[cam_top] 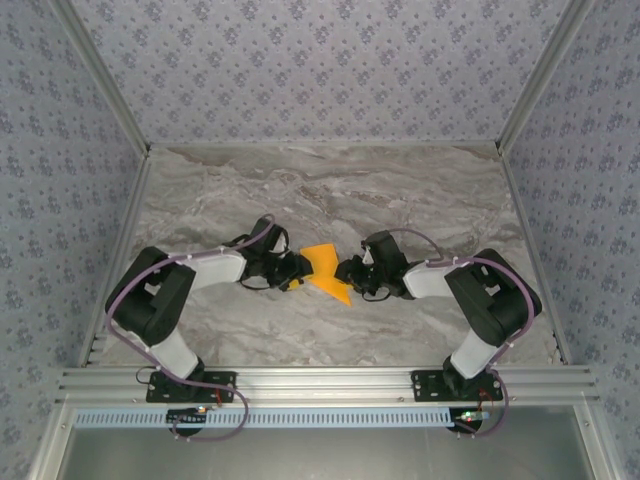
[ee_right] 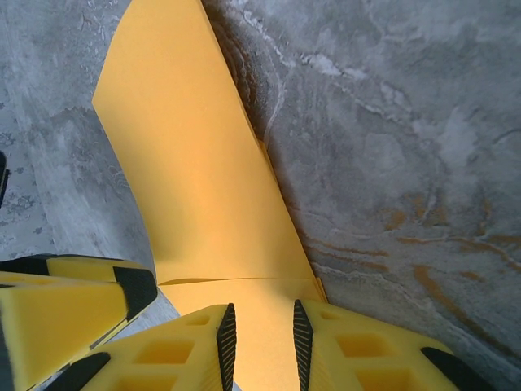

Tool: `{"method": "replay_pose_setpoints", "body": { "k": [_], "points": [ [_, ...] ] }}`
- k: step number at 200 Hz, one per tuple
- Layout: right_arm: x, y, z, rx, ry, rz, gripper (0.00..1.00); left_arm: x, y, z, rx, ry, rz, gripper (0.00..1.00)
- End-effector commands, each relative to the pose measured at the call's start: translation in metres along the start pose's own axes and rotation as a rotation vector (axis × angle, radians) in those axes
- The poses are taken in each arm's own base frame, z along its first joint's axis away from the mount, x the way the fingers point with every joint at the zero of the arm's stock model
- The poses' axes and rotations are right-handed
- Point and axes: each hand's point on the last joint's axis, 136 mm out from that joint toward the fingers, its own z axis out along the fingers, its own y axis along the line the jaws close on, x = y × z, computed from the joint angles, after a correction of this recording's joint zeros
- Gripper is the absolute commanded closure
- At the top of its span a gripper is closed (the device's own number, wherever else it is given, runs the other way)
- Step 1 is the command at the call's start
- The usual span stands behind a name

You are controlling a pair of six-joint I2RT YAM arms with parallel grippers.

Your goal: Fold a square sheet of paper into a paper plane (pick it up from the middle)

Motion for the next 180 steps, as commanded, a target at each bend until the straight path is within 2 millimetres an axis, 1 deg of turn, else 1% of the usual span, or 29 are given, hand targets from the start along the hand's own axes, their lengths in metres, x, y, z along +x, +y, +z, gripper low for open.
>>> {"method": "replay_pose_setpoints", "body": {
  "k": [1, 30, 74, 108, 138, 150, 166, 180],
  "points": [
    [0.012, -0.05, -0.001, 0.151, 0.021, 0.075, 0.71, -0.001, -0.013, 0.004, 0.036, 0.022, 0.014, 0.59],
    [0.013, -0.051, -0.001, 0.15, 0.025, 0.076, 0.71, -0.001, -0.017, 0.009, 0.066, 0.041, 0.011, 0.62],
    [0.012, -0.05, -0.001, 0.141, 0.026, 0.073, 0.71, -0.001, -0.017, 0.016, 0.077, 0.062, 0.005, 0.63],
    [0.011, -0.046, -0.002, 0.126, 0.021, 0.051, 0.69, -0.001, -0.023, 0.019, 0.108, 0.073, 0.015, 0.64],
    [0.006, -0.038, -0.004, 0.109, 0.007, -0.019, 0.67, -0.004, -0.031, 0.019, 0.139, 0.069, 0.026, 0.72],
    [0.003, -0.034, -0.006, 0.112, 0.001, -0.065, 0.64, -0.005, -0.033, 0.018, 0.144, 0.066, 0.029, 0.78],
    [0.0, -0.027, -0.01, 0.12, -0.007, -0.154, 0.61, -0.005, -0.035, 0.017, 0.147, 0.066, 0.031, 0.84],
    [-0.002, -0.016, -0.014, 0.137, -0.022, -0.261, 0.57, -0.005, -0.034, 0.016, 0.142, 0.064, 0.029, 0.89]
  ]
}}
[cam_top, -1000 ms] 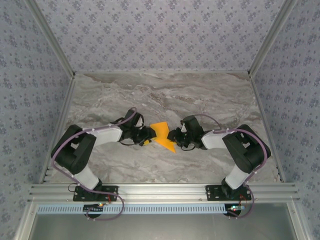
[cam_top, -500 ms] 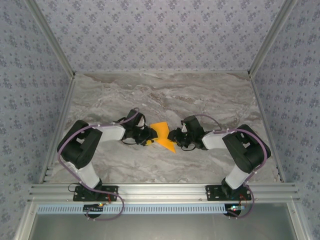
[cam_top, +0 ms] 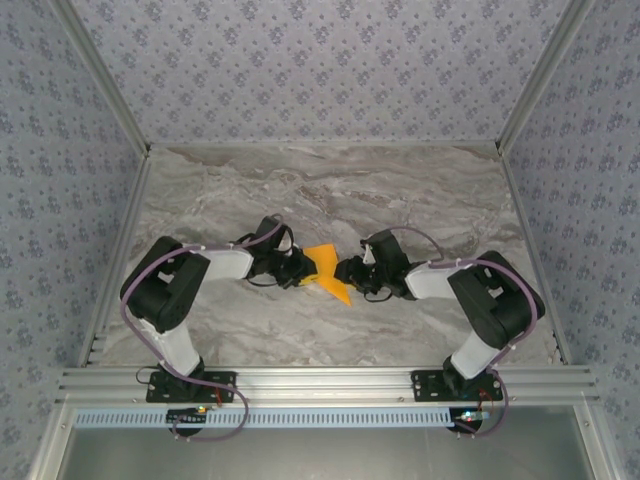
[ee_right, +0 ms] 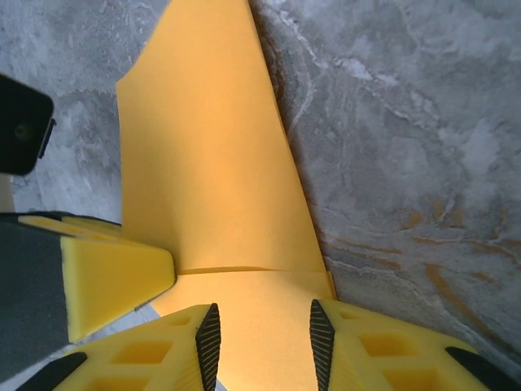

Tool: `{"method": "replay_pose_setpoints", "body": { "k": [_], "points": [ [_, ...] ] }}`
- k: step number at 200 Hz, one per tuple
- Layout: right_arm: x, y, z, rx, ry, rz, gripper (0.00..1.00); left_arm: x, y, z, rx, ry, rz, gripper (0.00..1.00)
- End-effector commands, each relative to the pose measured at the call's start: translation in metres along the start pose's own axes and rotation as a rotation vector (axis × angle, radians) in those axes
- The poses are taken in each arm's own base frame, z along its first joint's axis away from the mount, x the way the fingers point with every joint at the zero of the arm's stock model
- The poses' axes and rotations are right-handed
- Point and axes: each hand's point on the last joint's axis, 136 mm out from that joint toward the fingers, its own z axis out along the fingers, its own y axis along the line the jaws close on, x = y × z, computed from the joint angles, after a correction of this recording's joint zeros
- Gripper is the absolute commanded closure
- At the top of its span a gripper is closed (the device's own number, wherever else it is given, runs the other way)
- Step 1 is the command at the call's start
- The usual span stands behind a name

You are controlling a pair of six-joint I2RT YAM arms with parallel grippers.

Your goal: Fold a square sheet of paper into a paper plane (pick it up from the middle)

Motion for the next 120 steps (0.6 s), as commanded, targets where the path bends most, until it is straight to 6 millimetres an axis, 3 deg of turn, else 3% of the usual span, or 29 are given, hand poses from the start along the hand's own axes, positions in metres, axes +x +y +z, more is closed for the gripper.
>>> {"method": "replay_pose_setpoints", "body": {
  "k": [1, 40, 65, 120],
  "points": [
    [0.001, -0.019, -0.008, 0.146, -0.008, -0.156, 0.57, -0.002, -0.018, -0.002, 0.041, 0.004, 0.033, 0.89],
    [0.003, 0.004, -0.018, 0.327, -0.128, -0.617, 0.44, 0.0, -0.017, -0.005, 0.02, 0.005, 0.018, 0.93],
    [0.0, 0.007, -0.024, 0.456, -0.236, -0.809, 0.43, 0.0, -0.02, -0.007, 0.012, 0.004, 0.017, 0.93],
    [0.027, 0.033, -0.007, 0.496, -0.264, -1.202, 0.45, 0.002, -0.026, -0.01, 0.011, 0.005, 0.012, 0.93]
  ]
}}
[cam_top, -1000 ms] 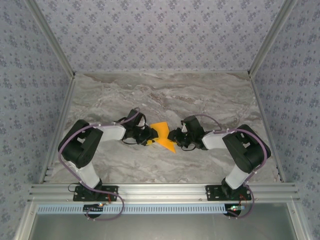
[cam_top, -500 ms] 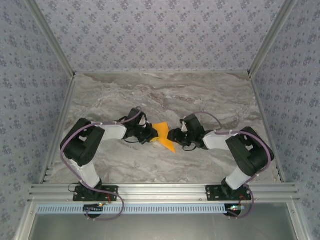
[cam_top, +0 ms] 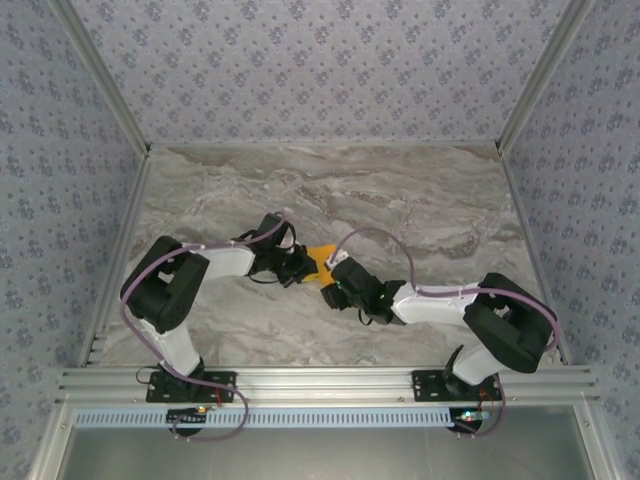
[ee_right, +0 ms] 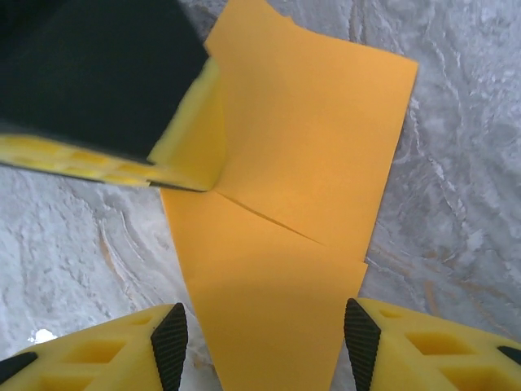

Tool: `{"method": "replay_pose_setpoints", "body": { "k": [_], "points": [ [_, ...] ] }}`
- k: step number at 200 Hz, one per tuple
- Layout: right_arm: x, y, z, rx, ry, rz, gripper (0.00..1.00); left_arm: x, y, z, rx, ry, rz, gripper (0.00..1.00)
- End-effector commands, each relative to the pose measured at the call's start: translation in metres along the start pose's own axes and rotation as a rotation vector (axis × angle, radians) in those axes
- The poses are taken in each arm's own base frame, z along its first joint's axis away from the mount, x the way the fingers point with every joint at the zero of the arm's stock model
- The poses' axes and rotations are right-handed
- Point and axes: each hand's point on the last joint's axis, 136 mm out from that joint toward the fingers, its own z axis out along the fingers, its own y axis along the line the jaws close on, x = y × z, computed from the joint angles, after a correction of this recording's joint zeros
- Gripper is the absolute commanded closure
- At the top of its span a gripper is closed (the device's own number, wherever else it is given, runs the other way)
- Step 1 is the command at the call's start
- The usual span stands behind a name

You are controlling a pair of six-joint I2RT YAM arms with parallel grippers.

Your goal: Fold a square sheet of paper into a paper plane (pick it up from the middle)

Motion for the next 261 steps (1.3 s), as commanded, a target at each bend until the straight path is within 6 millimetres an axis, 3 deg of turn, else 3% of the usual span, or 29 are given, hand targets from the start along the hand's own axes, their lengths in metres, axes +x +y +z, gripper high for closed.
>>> {"method": "replay_pose_setpoints", "body": {
  "k": [1, 25, 87, 157, 177, 197, 230, 261],
  "points": [
    [-0.009, 0.004, 0.001, 0.116, -0.061, -0.25, 0.45, 0.001, -0.019, -0.009, 0.024, -0.008, 0.019, 0.93],
    [-0.009, 0.01, 0.009, 0.169, -0.076, -0.331, 0.47, 0.002, -0.018, -0.011, 0.011, -0.014, 0.022, 0.93],
    [-0.01, 0.007, 0.023, 0.229, -0.107, -0.35, 0.56, 0.004, -0.021, -0.016, 0.012, -0.014, 0.022, 0.93],
    [-0.011, 0.007, 0.025, 0.236, -0.101, -0.355, 0.82, 0.005, -0.02, -0.022, 0.012, -0.024, 0.01, 0.93],
    [-0.011, 0.008, 0.021, 0.205, -0.102, -0.323, 0.91, -0.001, -0.022, -0.032, 0.025, -0.049, 0.005, 0.87],
    [-0.011, 0.014, 0.017, 0.117, -0.094, -0.267, 0.96, -0.011, -0.019, -0.05, 0.029, -0.096, -0.007, 0.72],
    [-0.01, 0.021, 0.013, -0.039, -0.08, -0.126, 0.98, -0.029, -0.001, -0.089, 0.0, -0.198, -0.037, 0.5],
    [-0.01, 0.023, 0.012, -0.164, -0.067, 0.0, 0.99, -0.035, 0.015, -0.117, -0.019, -0.289, -0.051, 0.39]
  ]
}}
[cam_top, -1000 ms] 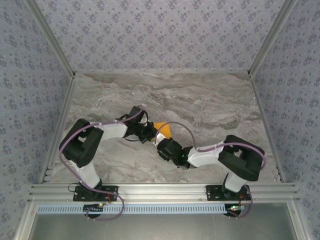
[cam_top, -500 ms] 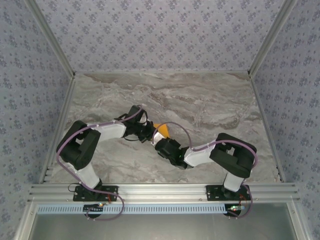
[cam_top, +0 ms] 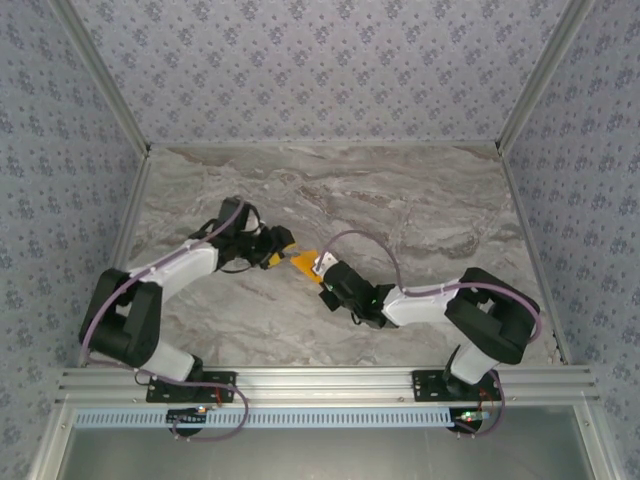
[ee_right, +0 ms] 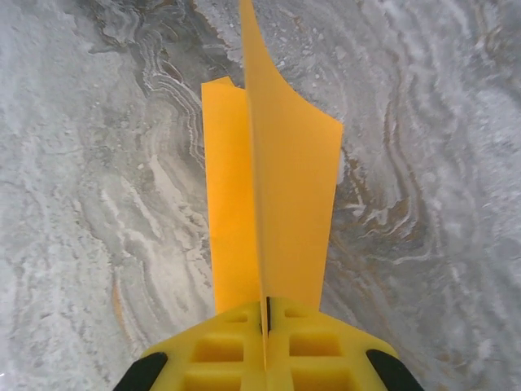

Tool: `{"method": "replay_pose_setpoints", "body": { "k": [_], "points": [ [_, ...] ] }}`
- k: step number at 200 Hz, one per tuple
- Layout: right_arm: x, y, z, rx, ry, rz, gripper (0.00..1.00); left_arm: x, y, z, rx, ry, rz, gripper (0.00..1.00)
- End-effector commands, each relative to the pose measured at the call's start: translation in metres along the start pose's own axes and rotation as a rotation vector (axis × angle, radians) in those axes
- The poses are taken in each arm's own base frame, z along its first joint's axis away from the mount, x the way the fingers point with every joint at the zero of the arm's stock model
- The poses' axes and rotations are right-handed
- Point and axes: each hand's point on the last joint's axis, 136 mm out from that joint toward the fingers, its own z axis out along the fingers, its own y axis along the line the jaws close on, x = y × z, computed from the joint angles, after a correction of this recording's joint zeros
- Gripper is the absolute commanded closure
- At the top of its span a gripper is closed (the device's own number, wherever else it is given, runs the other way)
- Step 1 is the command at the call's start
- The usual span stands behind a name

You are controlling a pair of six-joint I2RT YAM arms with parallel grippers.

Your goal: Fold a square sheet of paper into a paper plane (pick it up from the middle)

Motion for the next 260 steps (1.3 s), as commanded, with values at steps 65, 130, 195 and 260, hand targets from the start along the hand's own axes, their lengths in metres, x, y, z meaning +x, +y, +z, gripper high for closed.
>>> {"method": "replay_pose_setpoints", "body": {
  "k": [65, 130, 195, 260],
  "points": [
    [0.0, 0.021, 0.001, -0.331, 0.016, 0.391, 1.0, 0.031, 0.024, -0.005, 0.081, 0.016, 0.025, 0.48],
    [-0.005, 0.025, 0.008, -0.45, 0.029, 0.588, 1.0, 0.061, 0.015, 0.014, 0.167, 0.052, 0.113, 0.59],
    [-0.002, 0.026, 0.015, -0.519, 0.067, 0.72, 1.0, 0.07, 0.011, 0.033, 0.184, 0.094, 0.136, 0.64],
    [0.011, 0.033, 0.023, -0.544, 0.155, 0.758, 1.0, 0.073, 0.007, 0.046, 0.192, 0.12, 0.153, 0.67]
  ]
}}
